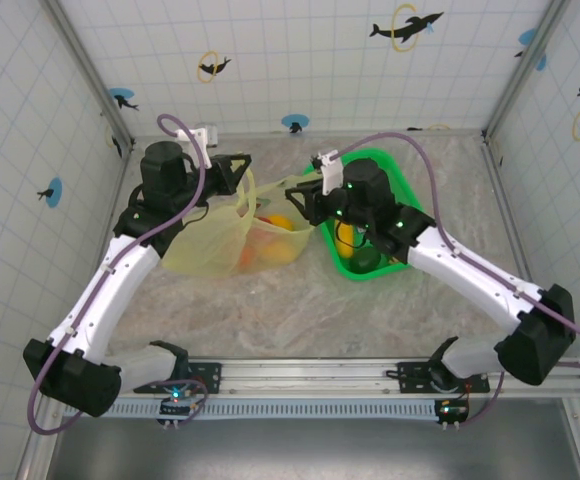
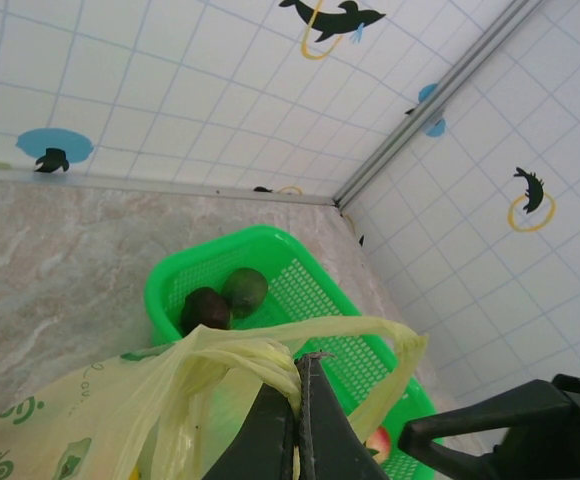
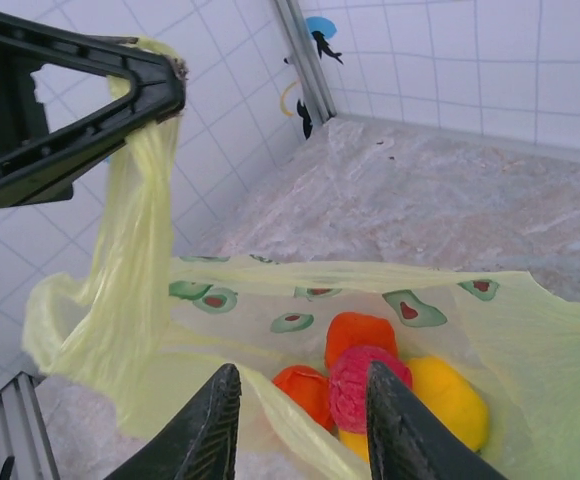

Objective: Place the fake fruits into the plastic bag and tie a complex knot

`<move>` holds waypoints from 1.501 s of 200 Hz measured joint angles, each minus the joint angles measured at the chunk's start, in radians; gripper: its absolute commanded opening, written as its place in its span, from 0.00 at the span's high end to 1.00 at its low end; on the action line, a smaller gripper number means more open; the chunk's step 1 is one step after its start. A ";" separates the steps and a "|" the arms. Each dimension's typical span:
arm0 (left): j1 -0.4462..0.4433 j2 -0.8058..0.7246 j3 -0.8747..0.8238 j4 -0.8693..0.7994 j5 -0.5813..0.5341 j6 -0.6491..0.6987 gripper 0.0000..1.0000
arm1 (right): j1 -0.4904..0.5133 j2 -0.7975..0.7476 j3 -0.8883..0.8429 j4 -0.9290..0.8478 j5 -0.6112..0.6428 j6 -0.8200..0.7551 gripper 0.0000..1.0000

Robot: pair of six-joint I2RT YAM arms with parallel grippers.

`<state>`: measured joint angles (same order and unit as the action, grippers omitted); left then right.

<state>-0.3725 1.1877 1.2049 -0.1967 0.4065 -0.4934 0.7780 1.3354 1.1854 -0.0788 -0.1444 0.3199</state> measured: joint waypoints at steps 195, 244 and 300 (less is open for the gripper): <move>0.000 0.004 0.000 -0.004 0.000 0.000 1.00 | -0.304 0.084 -0.046 -0.584 0.040 -0.001 0.28; 0.000 0.003 -0.004 -0.003 0.001 0.000 1.00 | -0.301 0.157 -0.046 -0.645 0.127 0.209 0.28; 0.000 0.003 -0.013 -0.003 0.003 0.000 1.00 | -0.216 0.208 0.034 -0.714 0.281 0.680 0.21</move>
<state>-0.3725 1.1908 1.1919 -0.1997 0.4099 -0.4934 0.5621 1.5433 1.2190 -0.7925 0.1368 1.0000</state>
